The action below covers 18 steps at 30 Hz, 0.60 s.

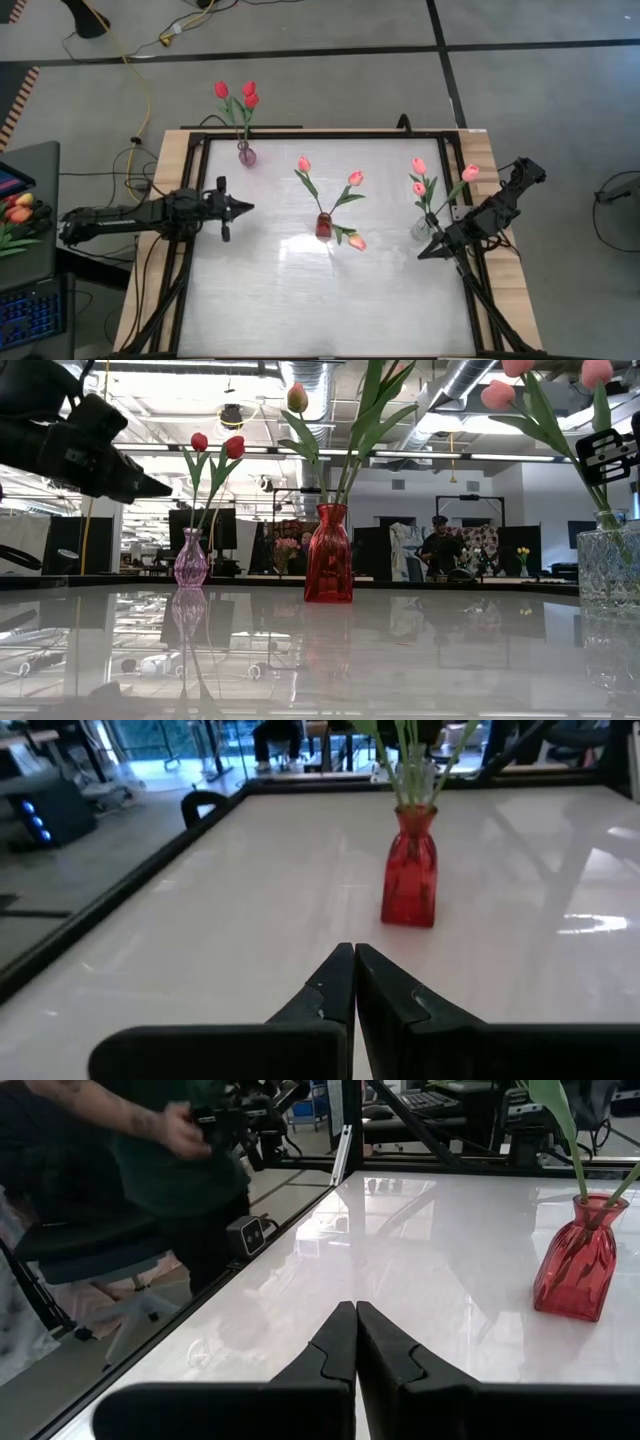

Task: Sort flowers into vase by color
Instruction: Return to Home Position

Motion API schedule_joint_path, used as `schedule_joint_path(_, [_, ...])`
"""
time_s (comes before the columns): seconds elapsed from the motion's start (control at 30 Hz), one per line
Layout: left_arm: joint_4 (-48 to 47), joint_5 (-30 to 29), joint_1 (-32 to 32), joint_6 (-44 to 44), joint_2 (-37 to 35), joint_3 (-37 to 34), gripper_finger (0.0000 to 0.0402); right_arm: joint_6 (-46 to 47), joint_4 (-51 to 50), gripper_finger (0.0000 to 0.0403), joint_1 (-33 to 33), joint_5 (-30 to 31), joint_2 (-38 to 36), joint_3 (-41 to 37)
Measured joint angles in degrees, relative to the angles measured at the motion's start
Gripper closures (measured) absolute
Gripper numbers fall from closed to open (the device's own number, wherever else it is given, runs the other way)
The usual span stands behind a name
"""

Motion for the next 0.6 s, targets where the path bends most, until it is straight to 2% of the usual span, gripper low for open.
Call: schedule_joint_path(0.6, [-0.19,0.07,0.00,-1.67,0.68,0.00,0.0401,0.00,0.00,0.0372,0.00,-0.02,0.02,0.00])
